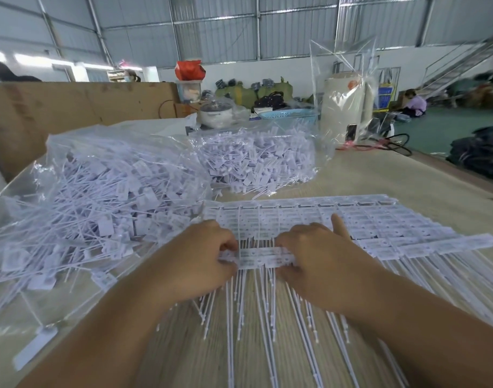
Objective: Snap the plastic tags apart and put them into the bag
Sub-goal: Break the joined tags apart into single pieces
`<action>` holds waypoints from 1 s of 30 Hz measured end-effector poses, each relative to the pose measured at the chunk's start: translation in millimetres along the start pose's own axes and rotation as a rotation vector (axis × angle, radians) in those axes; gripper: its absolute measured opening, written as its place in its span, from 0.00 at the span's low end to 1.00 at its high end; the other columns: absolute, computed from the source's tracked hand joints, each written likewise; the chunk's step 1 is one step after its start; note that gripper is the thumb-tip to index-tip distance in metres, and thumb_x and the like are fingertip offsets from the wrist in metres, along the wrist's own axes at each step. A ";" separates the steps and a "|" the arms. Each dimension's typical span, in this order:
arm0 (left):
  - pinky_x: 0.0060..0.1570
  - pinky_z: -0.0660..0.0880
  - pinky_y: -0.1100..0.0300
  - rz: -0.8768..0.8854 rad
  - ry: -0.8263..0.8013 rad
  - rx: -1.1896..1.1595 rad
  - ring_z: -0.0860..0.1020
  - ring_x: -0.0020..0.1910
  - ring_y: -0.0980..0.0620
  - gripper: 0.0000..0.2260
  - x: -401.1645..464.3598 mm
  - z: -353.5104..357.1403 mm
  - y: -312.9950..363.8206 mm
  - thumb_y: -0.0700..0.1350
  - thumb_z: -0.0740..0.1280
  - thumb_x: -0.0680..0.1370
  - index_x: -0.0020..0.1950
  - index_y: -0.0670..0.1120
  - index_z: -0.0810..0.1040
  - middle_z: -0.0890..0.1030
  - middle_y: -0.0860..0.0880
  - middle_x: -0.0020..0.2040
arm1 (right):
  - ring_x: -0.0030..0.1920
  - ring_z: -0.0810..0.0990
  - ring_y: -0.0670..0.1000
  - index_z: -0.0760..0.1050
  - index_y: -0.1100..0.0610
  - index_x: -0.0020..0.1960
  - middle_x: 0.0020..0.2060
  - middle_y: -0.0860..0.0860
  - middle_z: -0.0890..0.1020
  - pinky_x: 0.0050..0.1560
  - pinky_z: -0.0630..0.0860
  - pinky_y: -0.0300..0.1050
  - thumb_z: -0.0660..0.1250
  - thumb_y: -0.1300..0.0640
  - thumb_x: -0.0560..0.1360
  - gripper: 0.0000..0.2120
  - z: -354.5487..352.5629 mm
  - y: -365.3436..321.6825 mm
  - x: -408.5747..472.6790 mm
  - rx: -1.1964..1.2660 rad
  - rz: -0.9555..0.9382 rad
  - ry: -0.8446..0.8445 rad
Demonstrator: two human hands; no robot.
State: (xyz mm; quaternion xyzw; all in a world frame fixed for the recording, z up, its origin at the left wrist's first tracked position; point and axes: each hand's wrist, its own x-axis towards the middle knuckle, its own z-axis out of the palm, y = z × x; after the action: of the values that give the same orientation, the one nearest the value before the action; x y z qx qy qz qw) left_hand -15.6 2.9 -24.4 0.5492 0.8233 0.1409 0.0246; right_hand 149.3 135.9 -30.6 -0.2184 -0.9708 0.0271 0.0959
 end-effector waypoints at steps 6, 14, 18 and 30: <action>0.39 0.66 0.68 -0.037 -0.009 -0.062 0.73 0.45 0.65 0.11 -2.2 -0.8 1.8 0.53 0.71 0.73 0.54 0.60 0.76 0.75 0.61 0.47 | 0.61 0.72 0.52 0.73 0.51 0.60 0.53 0.48 0.76 0.73 0.42 0.64 0.62 0.48 0.77 0.13 1.2 -0.6 0.2 0.004 -0.021 0.036; 0.34 0.68 0.65 -0.087 -0.057 -0.087 0.75 0.39 0.62 0.07 -4.1 -2.3 9.6 0.51 0.71 0.73 0.47 0.58 0.75 0.77 0.58 0.44 | 0.60 0.73 0.50 0.72 0.49 0.61 0.53 0.47 0.75 0.75 0.50 0.61 0.62 0.51 0.77 0.13 1.6 -1.4 -0.7 0.021 -0.063 0.057; 0.32 0.70 0.66 -0.091 -0.083 -0.166 0.76 0.34 0.61 0.05 -5.4 -5.0 10.9 0.49 0.71 0.72 0.44 0.56 0.76 0.79 0.56 0.42 | 0.51 0.73 0.50 0.72 0.49 0.56 0.46 0.46 0.73 0.68 0.62 0.56 0.62 0.52 0.76 0.09 2.6 0.6 0.7 0.039 -0.101 0.074; 0.41 0.78 0.51 -0.153 0.068 -0.428 0.82 0.39 0.46 0.04 -2.7 -7.8 11.8 0.53 0.70 0.75 0.41 0.55 0.79 0.83 0.51 0.39 | 0.49 0.67 0.44 0.77 0.51 0.55 0.44 0.43 0.68 0.42 0.63 0.33 0.63 0.57 0.76 0.09 -13.3 5.3 -0.3 0.320 -0.164 0.164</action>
State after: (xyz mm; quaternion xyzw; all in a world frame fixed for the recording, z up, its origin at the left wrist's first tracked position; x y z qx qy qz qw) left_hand -5.4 3.0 -14.2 0.4626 0.8142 0.3284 0.1235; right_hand 154.5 140.7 -18.1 -0.1218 -0.9576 0.1555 0.2098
